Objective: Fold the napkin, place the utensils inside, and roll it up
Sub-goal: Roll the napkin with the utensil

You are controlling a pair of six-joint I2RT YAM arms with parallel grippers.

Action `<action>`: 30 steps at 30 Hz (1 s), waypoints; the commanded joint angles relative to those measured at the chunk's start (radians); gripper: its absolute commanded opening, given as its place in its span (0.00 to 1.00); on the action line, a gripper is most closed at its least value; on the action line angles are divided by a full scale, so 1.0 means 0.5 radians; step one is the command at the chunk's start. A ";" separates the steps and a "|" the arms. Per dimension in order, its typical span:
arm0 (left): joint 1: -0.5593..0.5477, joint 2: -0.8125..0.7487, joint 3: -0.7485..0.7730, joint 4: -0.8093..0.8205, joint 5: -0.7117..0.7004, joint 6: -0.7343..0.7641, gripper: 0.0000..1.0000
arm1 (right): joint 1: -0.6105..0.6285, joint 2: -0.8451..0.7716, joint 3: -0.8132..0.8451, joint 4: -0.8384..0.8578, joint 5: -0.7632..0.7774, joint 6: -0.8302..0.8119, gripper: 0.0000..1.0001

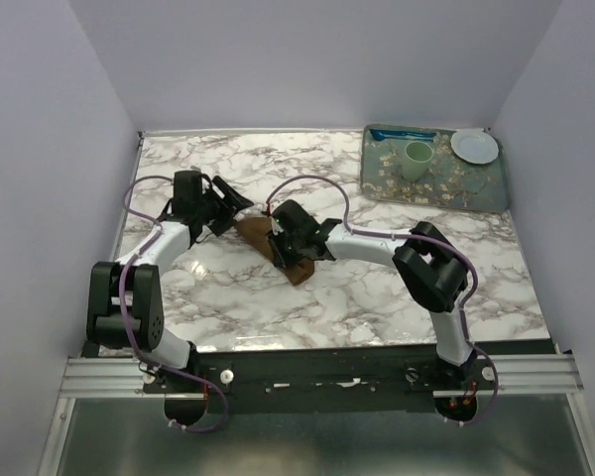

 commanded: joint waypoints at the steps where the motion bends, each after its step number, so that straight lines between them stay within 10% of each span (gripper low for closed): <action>1: 0.027 -0.234 0.237 -0.533 -0.306 0.259 0.81 | -0.182 0.109 -0.065 0.084 -0.787 0.210 0.24; 9: -0.221 -0.204 0.099 -0.776 -0.435 0.038 0.74 | -0.403 0.284 0.005 0.222 -1.523 0.425 0.24; 30: -0.479 0.379 0.372 -0.994 -0.828 -0.361 0.61 | -0.437 0.355 0.097 0.103 -1.570 0.266 0.24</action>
